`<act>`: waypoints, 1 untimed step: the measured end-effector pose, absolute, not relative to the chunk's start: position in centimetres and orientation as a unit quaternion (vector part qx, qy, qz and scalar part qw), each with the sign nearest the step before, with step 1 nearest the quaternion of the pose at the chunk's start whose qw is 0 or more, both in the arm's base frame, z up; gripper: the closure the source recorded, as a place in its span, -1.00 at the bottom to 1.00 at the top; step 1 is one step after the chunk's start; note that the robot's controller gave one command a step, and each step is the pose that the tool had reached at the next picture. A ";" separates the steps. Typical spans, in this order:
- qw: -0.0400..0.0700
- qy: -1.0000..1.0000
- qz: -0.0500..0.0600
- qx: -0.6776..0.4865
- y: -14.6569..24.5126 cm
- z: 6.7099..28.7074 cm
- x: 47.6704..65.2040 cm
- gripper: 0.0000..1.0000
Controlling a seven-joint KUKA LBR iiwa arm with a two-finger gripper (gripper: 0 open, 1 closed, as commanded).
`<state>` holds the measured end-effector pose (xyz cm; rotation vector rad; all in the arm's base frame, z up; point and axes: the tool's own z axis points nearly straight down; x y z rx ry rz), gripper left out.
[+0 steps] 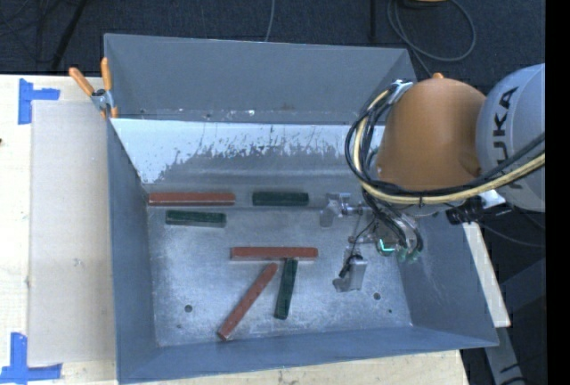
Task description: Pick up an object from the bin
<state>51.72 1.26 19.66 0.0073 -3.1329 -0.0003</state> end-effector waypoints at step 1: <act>0.001 -1.000 0.000 0.002 1.3 20.0 51.9 -1.00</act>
Offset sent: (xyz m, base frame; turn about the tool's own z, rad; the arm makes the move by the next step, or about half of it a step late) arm 0.0142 0.0801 -0.1266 -0.6603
